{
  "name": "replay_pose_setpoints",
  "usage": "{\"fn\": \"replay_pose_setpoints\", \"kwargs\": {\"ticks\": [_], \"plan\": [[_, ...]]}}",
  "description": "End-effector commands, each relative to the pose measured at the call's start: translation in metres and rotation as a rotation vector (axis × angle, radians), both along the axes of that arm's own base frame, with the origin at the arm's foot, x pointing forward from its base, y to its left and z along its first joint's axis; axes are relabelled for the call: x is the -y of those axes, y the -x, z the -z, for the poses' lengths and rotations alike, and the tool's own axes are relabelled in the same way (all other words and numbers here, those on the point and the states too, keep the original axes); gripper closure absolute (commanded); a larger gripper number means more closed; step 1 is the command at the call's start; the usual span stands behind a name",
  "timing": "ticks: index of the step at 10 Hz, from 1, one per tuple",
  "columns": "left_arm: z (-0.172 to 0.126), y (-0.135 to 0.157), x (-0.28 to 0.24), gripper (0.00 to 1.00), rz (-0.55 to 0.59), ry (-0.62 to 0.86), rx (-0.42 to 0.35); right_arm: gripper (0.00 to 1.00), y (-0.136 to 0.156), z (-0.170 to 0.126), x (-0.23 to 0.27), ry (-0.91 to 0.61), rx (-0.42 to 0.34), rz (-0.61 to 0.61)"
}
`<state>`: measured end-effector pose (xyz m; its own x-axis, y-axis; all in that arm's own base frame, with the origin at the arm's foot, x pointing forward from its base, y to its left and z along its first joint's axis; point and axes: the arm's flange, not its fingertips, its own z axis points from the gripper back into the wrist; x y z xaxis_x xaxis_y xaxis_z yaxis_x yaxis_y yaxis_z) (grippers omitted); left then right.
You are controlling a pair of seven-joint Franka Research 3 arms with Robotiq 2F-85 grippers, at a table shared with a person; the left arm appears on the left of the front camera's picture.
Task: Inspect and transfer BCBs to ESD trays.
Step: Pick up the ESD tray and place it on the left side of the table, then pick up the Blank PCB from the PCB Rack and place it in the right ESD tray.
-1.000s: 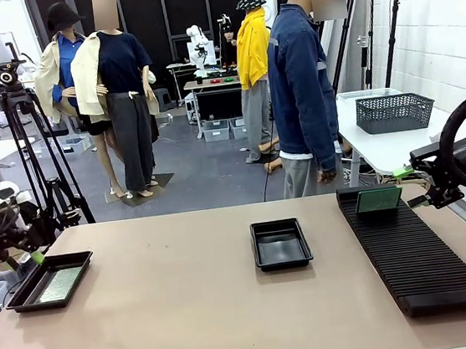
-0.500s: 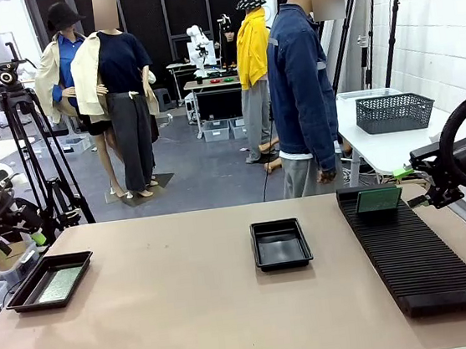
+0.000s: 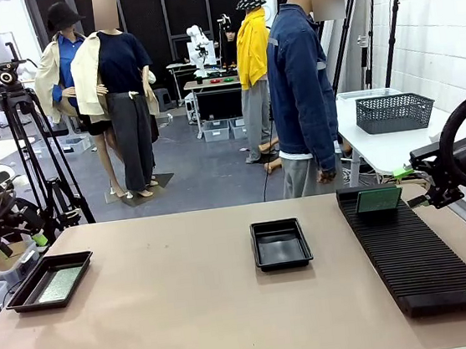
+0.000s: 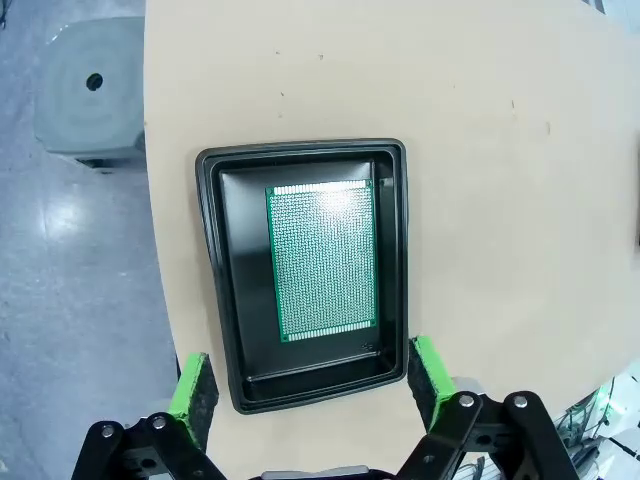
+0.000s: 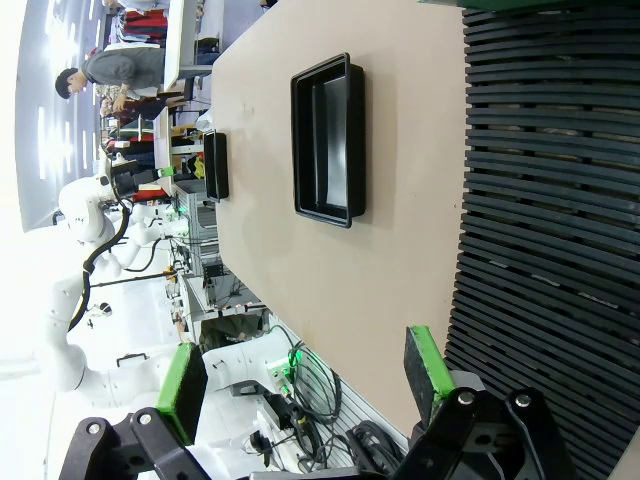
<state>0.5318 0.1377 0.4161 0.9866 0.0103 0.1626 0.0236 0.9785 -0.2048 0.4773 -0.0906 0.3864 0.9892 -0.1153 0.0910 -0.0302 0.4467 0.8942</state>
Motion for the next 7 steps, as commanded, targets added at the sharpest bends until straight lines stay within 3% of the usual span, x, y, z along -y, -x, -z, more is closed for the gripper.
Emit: {"fn": "replay_pose_setpoints", "kwargs": {"ticks": [1, 7], "plan": [[-0.0022, 0.0004, -0.0012, 0.00, 0.009, -0.001, 0.004, 0.00, -0.0016, -0.0019, -0.0012, 0.001, -0.017, 0.004], [-0.0022, 0.0004, -0.0012, 0.00, 0.009, -0.001, 0.004, 0.00, -0.0016, -0.0019, -0.0012, 0.001, -0.017, 0.004]]}}
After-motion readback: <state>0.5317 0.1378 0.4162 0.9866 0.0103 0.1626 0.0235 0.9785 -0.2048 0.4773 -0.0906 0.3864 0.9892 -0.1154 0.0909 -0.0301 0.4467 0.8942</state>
